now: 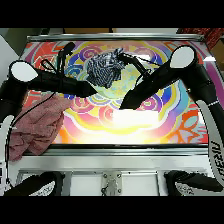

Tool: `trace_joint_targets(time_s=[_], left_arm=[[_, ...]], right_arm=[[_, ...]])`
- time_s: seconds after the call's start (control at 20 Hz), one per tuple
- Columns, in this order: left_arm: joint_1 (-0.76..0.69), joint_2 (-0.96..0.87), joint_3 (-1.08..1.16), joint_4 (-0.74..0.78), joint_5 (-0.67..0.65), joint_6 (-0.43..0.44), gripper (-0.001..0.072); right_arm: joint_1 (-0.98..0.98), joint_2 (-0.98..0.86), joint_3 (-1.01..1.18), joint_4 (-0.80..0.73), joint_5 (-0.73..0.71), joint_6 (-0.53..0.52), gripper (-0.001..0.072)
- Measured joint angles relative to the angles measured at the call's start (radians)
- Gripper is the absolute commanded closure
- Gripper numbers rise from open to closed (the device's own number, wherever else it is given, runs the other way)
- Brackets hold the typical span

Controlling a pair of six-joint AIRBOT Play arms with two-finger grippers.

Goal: Fold the clothes and pants, and hang the long-sleeved shirts on hangers.

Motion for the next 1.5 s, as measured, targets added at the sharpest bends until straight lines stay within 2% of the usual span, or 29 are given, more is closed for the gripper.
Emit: trace_joint_targets(time_s=[0.5, 0.85, 0.9, 0.95, 1.1, 1.25, 1.35, 1.5], left_arm=[[0.0, 0.0, 0.0, 0.0, 0.009, 0.0, 0.069], [0.034, 0.0, 0.0, 0.002, 0.153, 0.0, 0.0684], [0.052, 0.0, 0.0, 0.013, 0.156, 0.001, 0.0302], [0.073, 0.0, 0.0, 0.037, 0.153, 0.001, -0.0005], [0.142, -0.006, -0.001, 0.217, 0.09, -0.01, 0.0016], [0.193, -0.037, -0.042, 0.5, 0.037, -0.092, 0.0016], [0.215, -0.069, -0.104, 0.64, 0.055, -0.146, 0.0016], [0.23, -0.131, -0.207, 0.755, 0.14, -0.191, 0.0016]], right_arm=[[0.0, 0.0, 0.0, 0.0, 0.0, 0.0, 0.069], [0.0, 0.0, 0.0, 0.0, 0.0, 0.0, 0.069], [0.0, 0.0, 0.0, 0.0, 0.0, 0.0, 0.069], [0.0, 0.0, 0.0, 0.0, 0.0, 0.0, 0.069], [0.0, 0.0, 0.0, 0.0, 0.0, 0.0, 0.069], [0.0, 0.0, 0.0, 0.0, 0.0, 0.0, 0.069], [0.0, 0.0, 0.0, 0.0, 0.0, 0.0, 0.0691], [0.0, 0.0, 0.0, 0.0, 0.0, 0.0, 0.069]])
